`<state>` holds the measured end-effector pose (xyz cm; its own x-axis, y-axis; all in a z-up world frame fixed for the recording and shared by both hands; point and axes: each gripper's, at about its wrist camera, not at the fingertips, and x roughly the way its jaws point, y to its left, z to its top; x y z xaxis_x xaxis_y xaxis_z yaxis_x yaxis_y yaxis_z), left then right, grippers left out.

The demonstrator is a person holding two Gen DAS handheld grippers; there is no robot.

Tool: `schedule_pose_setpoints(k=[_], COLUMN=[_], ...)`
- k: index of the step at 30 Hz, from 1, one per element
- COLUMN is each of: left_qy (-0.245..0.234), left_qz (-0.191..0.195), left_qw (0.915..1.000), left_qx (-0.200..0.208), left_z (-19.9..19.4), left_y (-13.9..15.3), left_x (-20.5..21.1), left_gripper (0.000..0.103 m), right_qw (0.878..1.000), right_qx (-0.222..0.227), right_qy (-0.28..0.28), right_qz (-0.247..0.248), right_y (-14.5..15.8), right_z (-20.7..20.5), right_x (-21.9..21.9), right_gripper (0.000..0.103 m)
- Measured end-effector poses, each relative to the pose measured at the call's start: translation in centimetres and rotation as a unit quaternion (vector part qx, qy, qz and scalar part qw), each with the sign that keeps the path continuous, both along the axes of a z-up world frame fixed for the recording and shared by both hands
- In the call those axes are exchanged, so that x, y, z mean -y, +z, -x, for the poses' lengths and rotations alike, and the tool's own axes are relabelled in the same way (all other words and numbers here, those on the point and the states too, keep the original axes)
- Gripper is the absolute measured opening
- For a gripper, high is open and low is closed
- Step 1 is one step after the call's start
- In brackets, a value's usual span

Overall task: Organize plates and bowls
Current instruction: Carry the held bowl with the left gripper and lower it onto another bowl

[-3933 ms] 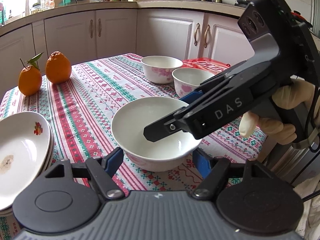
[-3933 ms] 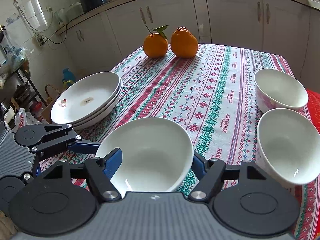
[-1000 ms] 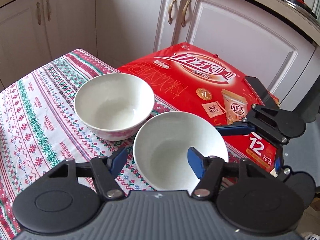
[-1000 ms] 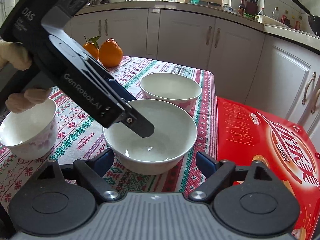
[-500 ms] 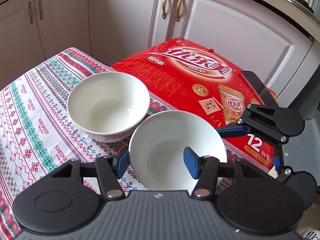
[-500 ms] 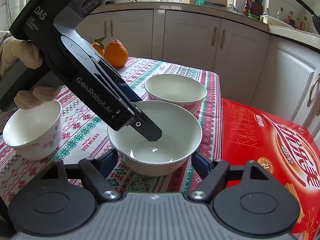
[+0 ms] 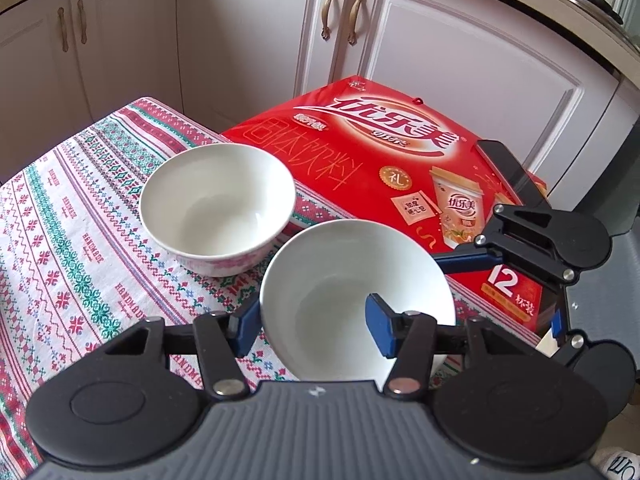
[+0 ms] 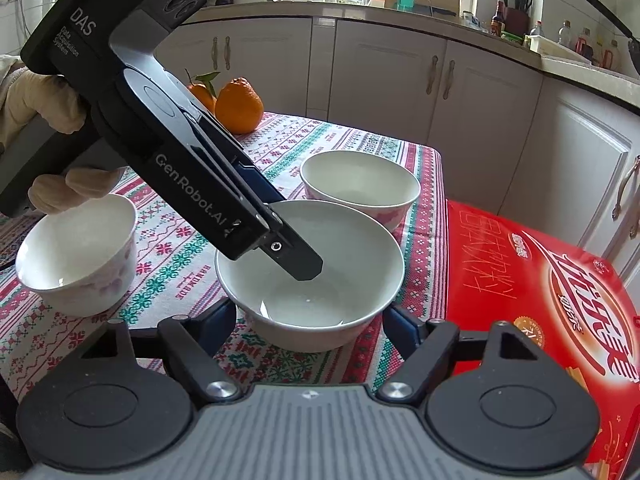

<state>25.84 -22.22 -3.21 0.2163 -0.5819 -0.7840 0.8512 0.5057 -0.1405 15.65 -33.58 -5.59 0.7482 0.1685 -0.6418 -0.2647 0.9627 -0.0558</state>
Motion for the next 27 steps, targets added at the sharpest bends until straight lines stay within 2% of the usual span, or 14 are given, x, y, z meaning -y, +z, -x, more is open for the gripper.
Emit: schedule_pose_setpoints(k=[14,27], left_qy=[0.021,0.067], left_qz=[0.014,0.027], left_qw=[0.9996,0.9967], left_qx=[0.012,0.039], left_z=[3.2,5.8], left_y=[3.3,5.6], left_x=[-3.2,-8.2], left_gripper=[0.054,0.054], right_qw=[1.0,0.997], right_qx=[0.008,0.024], right_qy=[0.028,0.07], right_qz=[-0.001,0.003], right_y=[3.3,5.5], right_z=[2.6,4.3], right_x=[-1.9,-6.0], right_gripper=[0.084,0.084])
